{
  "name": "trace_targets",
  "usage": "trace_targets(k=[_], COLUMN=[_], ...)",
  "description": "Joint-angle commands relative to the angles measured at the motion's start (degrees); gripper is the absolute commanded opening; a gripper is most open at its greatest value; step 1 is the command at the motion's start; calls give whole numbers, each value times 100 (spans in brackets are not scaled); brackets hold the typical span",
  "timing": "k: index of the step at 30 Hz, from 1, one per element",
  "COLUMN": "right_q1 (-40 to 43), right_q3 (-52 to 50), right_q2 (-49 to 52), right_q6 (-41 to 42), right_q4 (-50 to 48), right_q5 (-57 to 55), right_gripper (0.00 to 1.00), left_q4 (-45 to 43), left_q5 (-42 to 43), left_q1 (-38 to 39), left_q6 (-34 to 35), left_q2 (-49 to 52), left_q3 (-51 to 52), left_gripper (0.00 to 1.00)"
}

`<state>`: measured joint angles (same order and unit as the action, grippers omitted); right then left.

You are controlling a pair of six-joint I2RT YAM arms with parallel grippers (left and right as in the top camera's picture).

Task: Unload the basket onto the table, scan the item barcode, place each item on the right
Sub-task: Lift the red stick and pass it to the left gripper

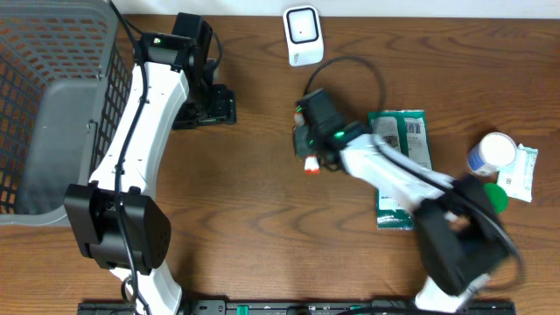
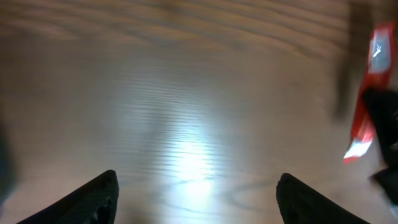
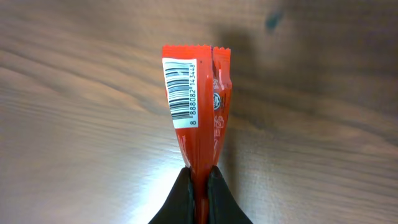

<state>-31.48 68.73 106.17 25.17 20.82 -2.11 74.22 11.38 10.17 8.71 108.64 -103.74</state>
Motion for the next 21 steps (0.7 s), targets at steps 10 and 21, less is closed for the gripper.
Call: trace_targets(k=[10, 21], right_q1=[1860, 1698], right_q3=[48, 48], right_q2=[-1582, -1580], right_q6=[658, 831], right_q4=[221, 118], right_q5=[4610, 4839], right_gripper=[1, 1], left_q4=[442, 153], left_q5=[4367, 4365], left_q1=[48, 1012], left_q6=[-4050, -4468], left_q2=[-42, -42], left_q3=[15, 13], left_gripper=[77, 77])
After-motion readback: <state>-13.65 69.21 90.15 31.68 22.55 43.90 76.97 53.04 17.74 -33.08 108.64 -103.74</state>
